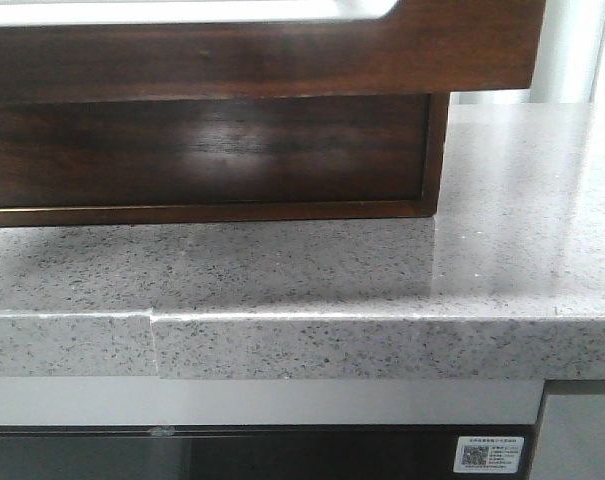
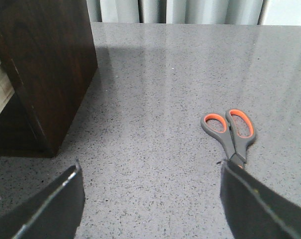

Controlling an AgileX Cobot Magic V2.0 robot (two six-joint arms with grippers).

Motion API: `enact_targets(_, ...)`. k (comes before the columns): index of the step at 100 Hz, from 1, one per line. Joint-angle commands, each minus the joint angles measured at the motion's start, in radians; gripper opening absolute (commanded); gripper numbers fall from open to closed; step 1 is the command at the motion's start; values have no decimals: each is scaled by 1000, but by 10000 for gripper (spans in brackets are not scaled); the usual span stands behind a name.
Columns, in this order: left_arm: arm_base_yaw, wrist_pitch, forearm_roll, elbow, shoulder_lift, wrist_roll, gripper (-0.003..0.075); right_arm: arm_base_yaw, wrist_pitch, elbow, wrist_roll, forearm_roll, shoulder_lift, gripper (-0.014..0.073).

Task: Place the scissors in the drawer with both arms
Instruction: 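Pull the drawer open toward the robot with the left gripper, then lower the right gripper and grasp the grey-orange scissors at the pivot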

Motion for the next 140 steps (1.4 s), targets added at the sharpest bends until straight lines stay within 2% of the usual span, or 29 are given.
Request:
enact_targets(1,-4,8,163,-107,-26,-106,418,-6,-65,-36,-1,-13,13,510)
enact_targets(12,-4,13,387,-201,-55,-125,418,-6,-38,-36,17,-13,13,497)
enact_targets(24,-6,-26,503,-257,-60,-121,418,-15,54,-57,115,-70,25,490)
enact_targets(45,-93,-134,516,-257,-53,-16,418,-28,217,-134,232,-234,103,490)
enact_targets(70,-126,-297,561,-257,-51,-16,418,-42,284,-198,291,-270,272,490)
enact_targets(92,-140,-310,557,-256,-25,-16,418,-137,318,-299,294,-266,444,490)
enact_targets(109,-149,-324,562,-256,-13,-16,418,-217,390,-382,231,-237,613,490)
enact_targets(140,-149,-324,562,-256,-13,-16,418,-373,455,-521,-68,0,874,487)
